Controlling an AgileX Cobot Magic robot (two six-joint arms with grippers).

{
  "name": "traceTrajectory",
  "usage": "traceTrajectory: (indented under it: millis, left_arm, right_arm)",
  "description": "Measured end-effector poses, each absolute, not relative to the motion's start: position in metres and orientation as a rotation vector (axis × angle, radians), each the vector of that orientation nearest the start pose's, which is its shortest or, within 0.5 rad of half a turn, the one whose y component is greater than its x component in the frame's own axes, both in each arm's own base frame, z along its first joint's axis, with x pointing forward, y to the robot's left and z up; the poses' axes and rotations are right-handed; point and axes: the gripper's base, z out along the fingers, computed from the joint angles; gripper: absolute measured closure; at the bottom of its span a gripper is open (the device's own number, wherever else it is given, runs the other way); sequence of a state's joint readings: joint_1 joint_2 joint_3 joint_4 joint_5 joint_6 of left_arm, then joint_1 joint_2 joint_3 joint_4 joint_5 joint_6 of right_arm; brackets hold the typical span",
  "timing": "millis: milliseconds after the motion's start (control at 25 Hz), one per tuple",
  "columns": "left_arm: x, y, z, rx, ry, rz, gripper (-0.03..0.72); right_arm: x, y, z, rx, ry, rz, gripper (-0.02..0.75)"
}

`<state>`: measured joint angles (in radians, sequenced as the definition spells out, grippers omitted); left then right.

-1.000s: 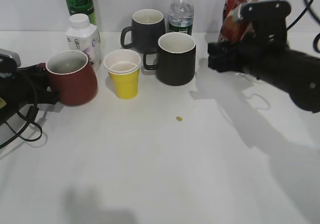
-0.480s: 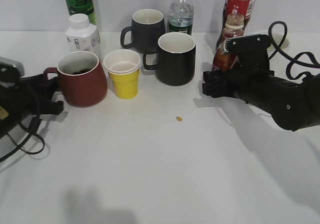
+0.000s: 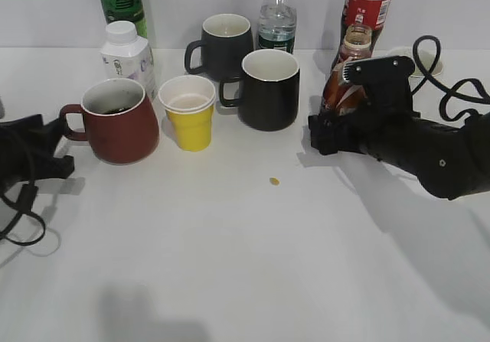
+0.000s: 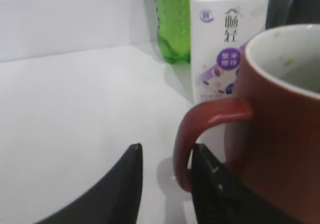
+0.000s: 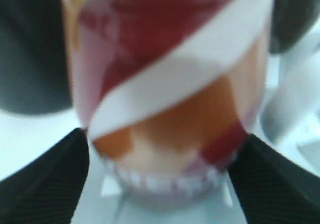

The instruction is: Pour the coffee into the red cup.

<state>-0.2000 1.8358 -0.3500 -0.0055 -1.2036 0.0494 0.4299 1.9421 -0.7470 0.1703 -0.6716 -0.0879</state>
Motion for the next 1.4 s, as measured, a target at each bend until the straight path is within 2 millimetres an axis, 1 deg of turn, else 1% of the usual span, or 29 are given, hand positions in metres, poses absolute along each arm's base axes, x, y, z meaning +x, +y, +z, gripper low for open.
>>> traceTrajectory:
  millis: [160, 280, 440, 560, 640, 760, 880, 960, 1040, 1120, 1160, 1240, 1320, 1400]
  left_arm:
    - [0.25, -0.049, 0.132, 0.204, 1.741, -0.102, 0.428]
    - [0.248, -0.049, 0.133, 0.207, 1.738, -0.104, 0.428]
    - [0.244, -0.053, 0.135, 0.221, 1.762, -0.147, 0.428]
    - [0.24, -0.057, 0.14, 0.235, 1.817, -0.165, 0.428]
    - [0.235, -0.058, 0.143, 0.215, 1.889, -0.184, 0.428]
    - [0.228, -0.056, 0.153, 0.166, 2.008, -0.209, 0.428]
    - [0.223, -0.054, 0.173, 0.16, 2.131, -0.197, 0.428]
    - [0.22, -0.053, 0.193, 0.163, 2.242, -0.178, 0.428]
    - [0.217, -0.052, 0.218, 0.163, 2.34, -0.162, 0.428]
    - [0.206, -0.049, 0.243, 0.168, 2.44, -0.142, 0.428]
    - [0.199, -0.047, 0.254, 0.171, 2.499, -0.13, 0.428]
    - [0.178, -0.042, 0.274, 0.182, 2.594, -0.109, 0.428]
    - [0.154, -0.036, 0.286, 0.236, 2.656, -0.082, 0.428]
    - [0.126, -0.029, 0.295, 0.281, 2.68, -0.066, 0.428]
  right_arm:
    - [0.321, 0.137, 0.121, -0.326, 2.042, 0.2, 0.096]
    - [0.318, 0.136, 0.124, -0.321, 2.079, 0.203, 0.096]
    - [0.305, 0.131, 0.127, -0.32, 2.111, 0.201, 0.096]
    - [0.291, 0.125, 0.129, -0.325, 2.136, 0.199, 0.096]
    - [0.283, 0.121, 0.131, -0.328, 2.167, 0.2, 0.098]
    - [0.273, 0.119, 0.144, -0.336, 2.232, 0.218, 0.101]
    - [0.261, 0.117, 0.165, -0.353, 2.29, 0.244, 0.108]
    - [0.252, 0.115, 0.182, -0.371, 2.333, 0.264, 0.111]
    - [0.24, 0.113, 0.201, -0.407, 2.388, 0.282, 0.118]
    - [0.227, 0.11, 0.221, -0.438, 2.441, 0.302, 0.131]
    - [0.219, 0.108, 0.23, -0.455, 2.469, 0.311, 0.136]
    - [0.201, 0.102, 0.244, -0.483, 2.506, 0.324, 0.148]
    - [0.181, 0.094, 0.256, -0.503, 2.514, 0.337, 0.153]
    - [0.161, 0.086, 0.264, -0.515, 2.505, 0.347, 0.153]
